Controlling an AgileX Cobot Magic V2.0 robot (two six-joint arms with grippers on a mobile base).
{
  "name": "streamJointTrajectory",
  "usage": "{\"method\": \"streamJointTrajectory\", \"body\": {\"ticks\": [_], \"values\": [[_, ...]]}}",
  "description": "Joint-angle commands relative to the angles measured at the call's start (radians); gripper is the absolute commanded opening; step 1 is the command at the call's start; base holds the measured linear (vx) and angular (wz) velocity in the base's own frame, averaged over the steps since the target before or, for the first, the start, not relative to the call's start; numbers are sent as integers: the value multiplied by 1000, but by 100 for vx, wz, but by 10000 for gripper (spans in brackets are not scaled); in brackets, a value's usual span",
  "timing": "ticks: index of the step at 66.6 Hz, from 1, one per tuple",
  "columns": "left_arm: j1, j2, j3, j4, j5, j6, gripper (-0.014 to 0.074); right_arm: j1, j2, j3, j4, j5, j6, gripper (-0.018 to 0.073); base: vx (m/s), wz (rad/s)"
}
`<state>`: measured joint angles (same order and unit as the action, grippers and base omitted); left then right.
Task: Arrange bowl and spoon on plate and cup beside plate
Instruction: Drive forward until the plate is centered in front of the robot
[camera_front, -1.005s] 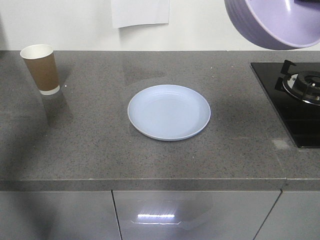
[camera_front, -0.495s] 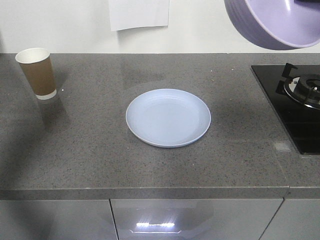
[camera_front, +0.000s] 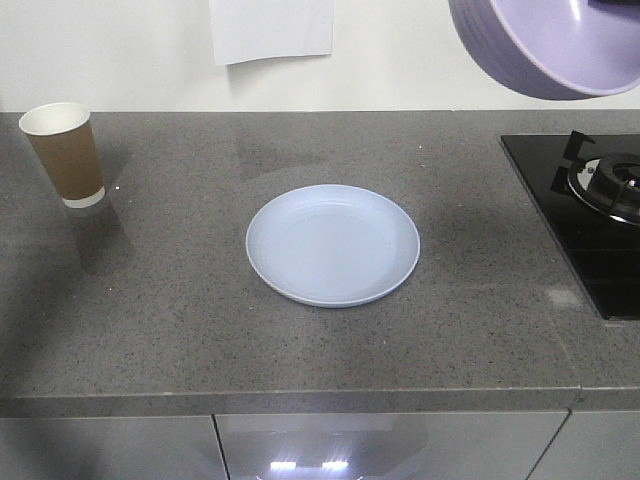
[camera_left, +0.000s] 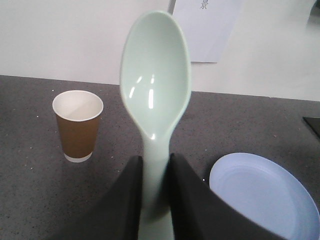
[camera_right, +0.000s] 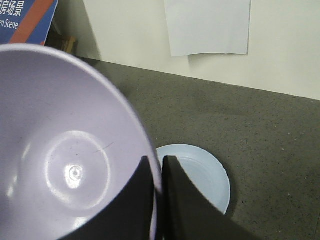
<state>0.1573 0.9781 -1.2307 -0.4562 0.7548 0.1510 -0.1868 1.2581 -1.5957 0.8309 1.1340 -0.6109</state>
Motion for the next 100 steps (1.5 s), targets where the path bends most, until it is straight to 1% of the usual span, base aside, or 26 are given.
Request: {"method": "streamJointTrajectory", "body": {"ticks": [1,100], "values": [[-1,-9,-23,-27,-61,-1,-6,-4,-23,-25,48,-44,-6,-8,4,-2],[-1,-9,-23,-27,-61,-1,-6,-4,-23,-25,48,-44,-6,-8,4,0]]}}
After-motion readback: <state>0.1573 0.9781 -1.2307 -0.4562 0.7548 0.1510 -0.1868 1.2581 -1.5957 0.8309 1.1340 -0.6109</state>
